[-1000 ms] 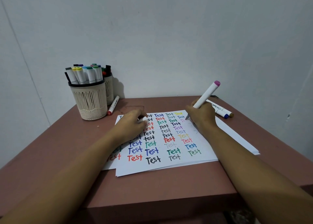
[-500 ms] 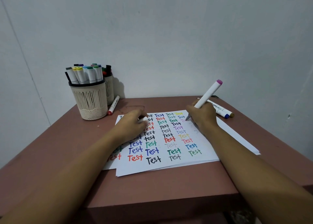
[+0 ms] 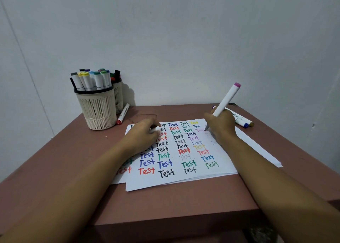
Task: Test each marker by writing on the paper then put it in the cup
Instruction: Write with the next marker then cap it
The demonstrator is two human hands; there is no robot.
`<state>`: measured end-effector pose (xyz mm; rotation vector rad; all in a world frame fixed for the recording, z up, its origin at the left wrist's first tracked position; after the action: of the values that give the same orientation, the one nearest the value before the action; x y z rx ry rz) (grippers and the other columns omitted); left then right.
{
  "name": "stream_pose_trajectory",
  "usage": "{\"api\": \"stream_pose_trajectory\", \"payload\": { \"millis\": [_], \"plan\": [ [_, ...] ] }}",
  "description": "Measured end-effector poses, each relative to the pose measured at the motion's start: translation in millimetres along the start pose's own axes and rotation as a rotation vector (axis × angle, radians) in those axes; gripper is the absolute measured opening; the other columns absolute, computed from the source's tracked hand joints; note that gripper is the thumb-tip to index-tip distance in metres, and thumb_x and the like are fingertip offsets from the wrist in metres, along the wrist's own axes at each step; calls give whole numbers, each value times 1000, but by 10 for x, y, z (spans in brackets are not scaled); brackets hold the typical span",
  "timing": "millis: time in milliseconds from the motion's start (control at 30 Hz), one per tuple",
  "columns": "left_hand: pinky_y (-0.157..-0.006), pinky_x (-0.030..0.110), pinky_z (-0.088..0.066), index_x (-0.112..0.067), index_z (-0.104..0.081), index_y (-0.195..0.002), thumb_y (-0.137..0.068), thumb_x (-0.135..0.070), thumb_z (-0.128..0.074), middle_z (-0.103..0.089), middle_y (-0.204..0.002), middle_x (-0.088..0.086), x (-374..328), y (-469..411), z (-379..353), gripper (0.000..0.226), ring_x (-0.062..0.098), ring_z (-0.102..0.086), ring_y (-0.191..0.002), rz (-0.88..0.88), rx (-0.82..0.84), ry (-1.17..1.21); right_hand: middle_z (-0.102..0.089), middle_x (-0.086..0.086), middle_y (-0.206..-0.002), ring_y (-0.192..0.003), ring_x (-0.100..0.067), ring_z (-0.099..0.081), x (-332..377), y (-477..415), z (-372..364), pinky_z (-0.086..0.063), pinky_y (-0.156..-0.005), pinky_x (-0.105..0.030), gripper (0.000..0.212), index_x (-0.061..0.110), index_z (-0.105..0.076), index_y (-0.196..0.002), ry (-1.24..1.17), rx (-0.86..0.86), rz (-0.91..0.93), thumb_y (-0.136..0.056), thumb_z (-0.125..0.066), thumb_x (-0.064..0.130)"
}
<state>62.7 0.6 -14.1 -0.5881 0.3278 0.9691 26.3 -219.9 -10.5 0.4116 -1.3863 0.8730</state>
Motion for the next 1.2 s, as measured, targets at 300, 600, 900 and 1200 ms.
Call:
{"api": "stream_pose_trajectory", "payload": {
  "millis": [300,600,900,1200],
  "plan": [
    [-70,21,-32,-14,-56,-114,-93,-19,-53,-58,-111,3,-10,9,5,22,12,-50,-94,-16,-9,-26,-48,0,-60,-47,-10,-45,0,25,-8,-33,-44,-21,17,13,-49,-69,18,23,5,-81,-56,4],
    [-78,26,-39,-11,-60,-117,-96,-22,-49,-59,-105,-2,-136,62,87,26,16,-55,-98,-109,-89,30,-53,1,-58,-55,-12,-48,148,56,-11,-39,-55,-28,34,16,-46,-63,-239,-8,88,-92,-58,29],
    [-72,15,-44,-17,-59,-117,-90,-28,-59,-60,-97,-9,-182,89,71,30,5,-58,-88,-116,-98,208,-50,-1,-53,-41,-7,-31,284,304,-203,-23,-37,-17,33,17,-47,-62,-372,432,4,-92,-58,21],
    [-71,26,-49,-16,-65,-108,-91,-25,-58,-66,-89,-3,-266,115,66,21,8,-61,-80,-184,-57,265,-47,-1,-59,-47,-7,-37,282,383,-286,-27,-43,-19,24,18,-55,-66,-330,583,88,-88,-66,20]
  ]
}}
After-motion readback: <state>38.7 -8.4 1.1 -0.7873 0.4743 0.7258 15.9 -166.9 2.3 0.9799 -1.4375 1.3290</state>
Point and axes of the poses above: each hand's wrist, its own y-axis away from the middle knuckle, its own z-axis out of the back of the hand, x = y × z, the point moved 3 cm from there along -y, towards the middle knuckle
